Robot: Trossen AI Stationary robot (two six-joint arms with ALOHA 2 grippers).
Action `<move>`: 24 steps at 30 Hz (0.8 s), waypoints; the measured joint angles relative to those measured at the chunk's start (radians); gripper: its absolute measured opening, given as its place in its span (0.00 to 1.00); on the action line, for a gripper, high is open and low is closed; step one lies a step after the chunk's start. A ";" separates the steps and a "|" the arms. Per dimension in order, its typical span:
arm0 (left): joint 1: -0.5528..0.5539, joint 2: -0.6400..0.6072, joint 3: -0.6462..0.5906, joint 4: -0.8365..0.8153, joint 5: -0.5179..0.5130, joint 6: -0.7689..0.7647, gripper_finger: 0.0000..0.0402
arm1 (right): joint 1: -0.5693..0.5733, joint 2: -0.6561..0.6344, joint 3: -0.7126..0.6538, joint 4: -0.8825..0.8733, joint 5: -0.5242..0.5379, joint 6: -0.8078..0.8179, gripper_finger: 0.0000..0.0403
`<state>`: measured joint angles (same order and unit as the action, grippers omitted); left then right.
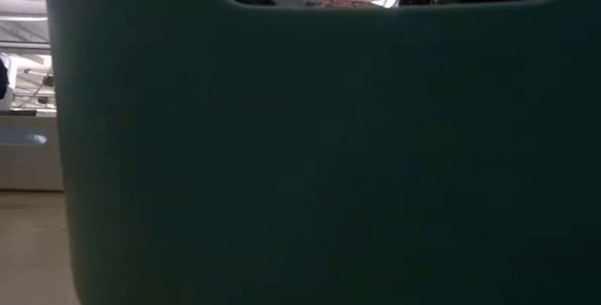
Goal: Sort Maruchan noodles
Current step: Put the black noodle pack into the black bin
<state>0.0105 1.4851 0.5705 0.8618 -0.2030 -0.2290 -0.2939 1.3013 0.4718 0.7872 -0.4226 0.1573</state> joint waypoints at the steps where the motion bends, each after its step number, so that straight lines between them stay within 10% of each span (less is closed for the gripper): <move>1: 0.000 0.007 0.000 0.012 0.005 0.000 0.87 | 0.000 0.008 0.006 0.004 -0.004 0.000 0.24; 14: 0.000 0.053 0.034 0.100 0.021 0.022 0.85 | 0.118 0.151 0.169 -0.010 0.060 -0.035 0.24; 24: -0.006 0.053 0.040 0.097 0.038 0.048 0.59 | 0.120 0.192 0.204 -0.009 0.038 -0.022 0.25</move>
<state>0.0048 1.5383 0.6102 0.9588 -0.1654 -0.1812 -0.1744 1.4933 0.6758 0.7783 -0.3845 0.1356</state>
